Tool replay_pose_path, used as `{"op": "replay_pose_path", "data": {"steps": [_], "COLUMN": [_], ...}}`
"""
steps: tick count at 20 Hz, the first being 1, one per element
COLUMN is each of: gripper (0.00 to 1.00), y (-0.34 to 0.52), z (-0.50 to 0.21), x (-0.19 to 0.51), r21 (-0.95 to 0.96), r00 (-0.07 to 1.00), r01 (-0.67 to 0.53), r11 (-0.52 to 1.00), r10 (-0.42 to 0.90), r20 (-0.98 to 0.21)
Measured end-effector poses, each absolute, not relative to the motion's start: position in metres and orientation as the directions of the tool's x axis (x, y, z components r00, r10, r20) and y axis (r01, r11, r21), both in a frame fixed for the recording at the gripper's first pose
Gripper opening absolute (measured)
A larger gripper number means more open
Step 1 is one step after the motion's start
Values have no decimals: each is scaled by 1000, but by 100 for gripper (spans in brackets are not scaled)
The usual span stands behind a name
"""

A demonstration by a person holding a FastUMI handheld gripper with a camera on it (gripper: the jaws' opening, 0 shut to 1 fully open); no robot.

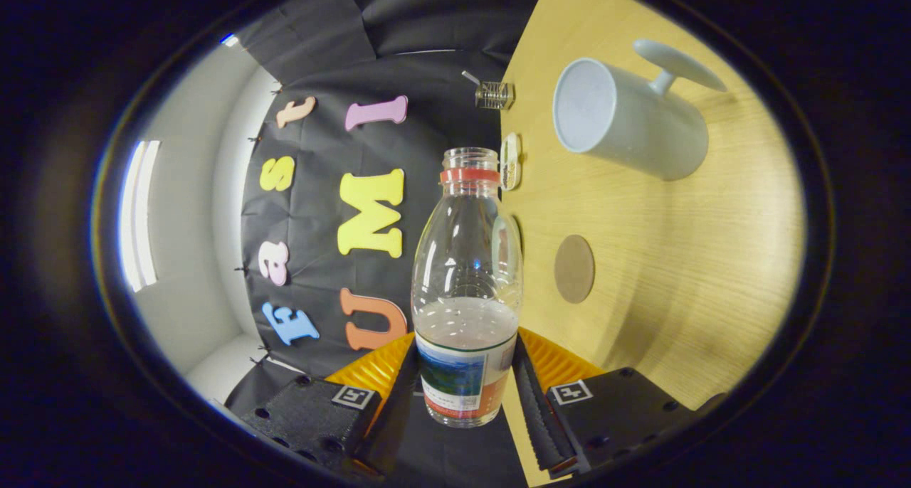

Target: Take the bottle from table, then pour the juice into the cup, finally place the bottle on the coaster

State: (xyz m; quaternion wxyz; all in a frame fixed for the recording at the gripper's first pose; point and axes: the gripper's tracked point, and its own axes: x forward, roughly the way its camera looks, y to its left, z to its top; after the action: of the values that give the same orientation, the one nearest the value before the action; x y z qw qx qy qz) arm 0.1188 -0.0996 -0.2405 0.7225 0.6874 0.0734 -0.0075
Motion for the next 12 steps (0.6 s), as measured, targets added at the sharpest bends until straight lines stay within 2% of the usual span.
{"op": "replay_pose_path", "data": {"steps": [12], "gripper": [75], "y": [-114], "z": [-233], "x": [125], "r21": [994], "r00": [994], "r01": [98], "r11": [-47], "r10": [57], "r20": [-96]}}
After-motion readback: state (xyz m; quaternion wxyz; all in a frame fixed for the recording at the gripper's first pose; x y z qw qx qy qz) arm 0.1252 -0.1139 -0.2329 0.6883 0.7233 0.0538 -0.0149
